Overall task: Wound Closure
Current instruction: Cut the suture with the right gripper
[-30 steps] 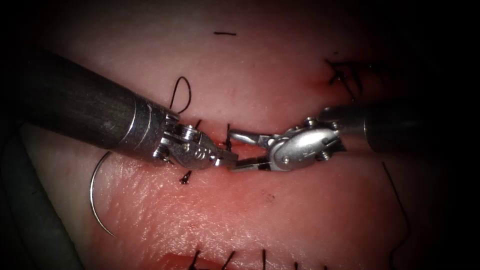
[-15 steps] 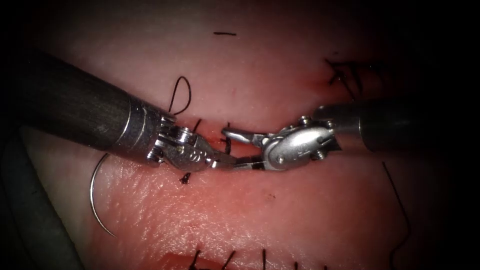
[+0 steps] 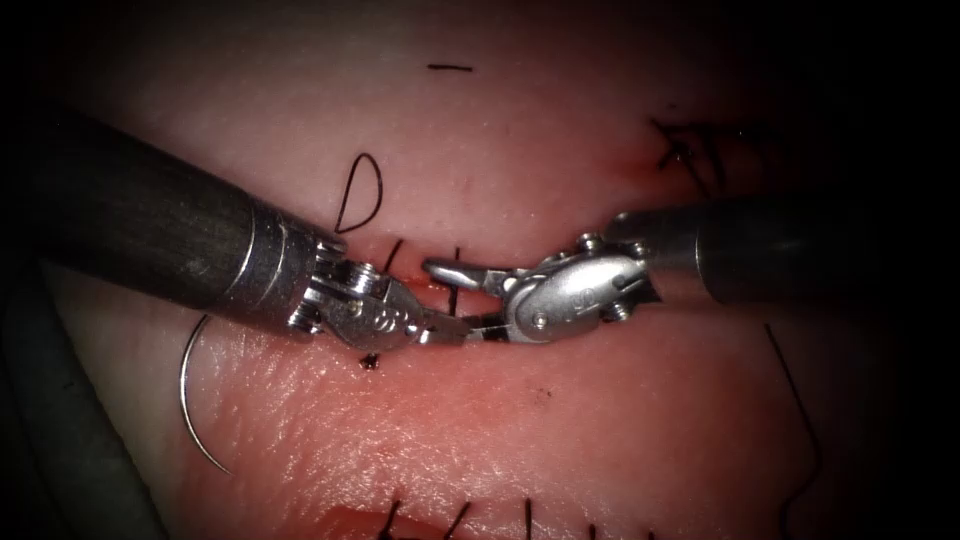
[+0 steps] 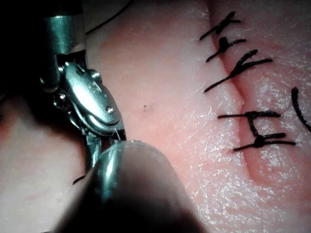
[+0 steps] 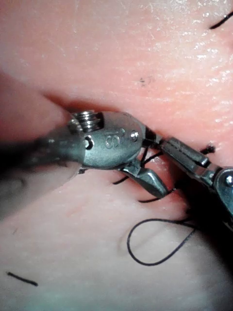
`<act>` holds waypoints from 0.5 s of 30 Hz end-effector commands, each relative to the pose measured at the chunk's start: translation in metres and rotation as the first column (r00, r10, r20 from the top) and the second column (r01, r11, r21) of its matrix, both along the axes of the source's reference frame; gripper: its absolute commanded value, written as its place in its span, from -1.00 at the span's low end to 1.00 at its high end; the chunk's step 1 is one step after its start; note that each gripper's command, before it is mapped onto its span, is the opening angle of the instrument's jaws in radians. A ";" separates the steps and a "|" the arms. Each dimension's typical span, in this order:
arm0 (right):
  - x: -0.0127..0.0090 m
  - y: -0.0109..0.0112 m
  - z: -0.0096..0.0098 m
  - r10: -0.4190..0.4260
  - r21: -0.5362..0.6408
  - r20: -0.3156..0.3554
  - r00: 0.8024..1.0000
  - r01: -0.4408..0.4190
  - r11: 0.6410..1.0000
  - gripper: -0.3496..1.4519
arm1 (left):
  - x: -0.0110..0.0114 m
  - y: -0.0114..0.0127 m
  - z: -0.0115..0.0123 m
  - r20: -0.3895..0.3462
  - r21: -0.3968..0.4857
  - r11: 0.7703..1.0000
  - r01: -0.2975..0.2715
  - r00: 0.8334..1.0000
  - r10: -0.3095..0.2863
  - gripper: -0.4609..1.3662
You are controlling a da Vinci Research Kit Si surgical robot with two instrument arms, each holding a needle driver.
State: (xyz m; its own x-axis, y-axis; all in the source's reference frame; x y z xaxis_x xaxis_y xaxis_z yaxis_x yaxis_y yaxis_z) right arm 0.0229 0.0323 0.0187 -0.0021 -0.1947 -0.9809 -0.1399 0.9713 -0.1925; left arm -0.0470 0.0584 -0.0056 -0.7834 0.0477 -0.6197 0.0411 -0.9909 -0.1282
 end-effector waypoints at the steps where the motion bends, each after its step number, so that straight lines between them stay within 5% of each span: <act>1: 0.0001 -0.0001 -0.0001 -0.003 0.000 0.000 1.000 0.003 1.000 0.74 | 0.0000 0.0001 -0.0001 -0.001 0.004 1.000 -0.003 1.000 0.003 -0.88; 15: 0.0019 -0.0003 -0.0002 -0.004 -0.003 -0.004 1.000 0.004 1.000 0.80 | -0.0003 0.0007 -0.0001 0.004 -0.003 1.000 -0.006 1.000 0.006 -0.88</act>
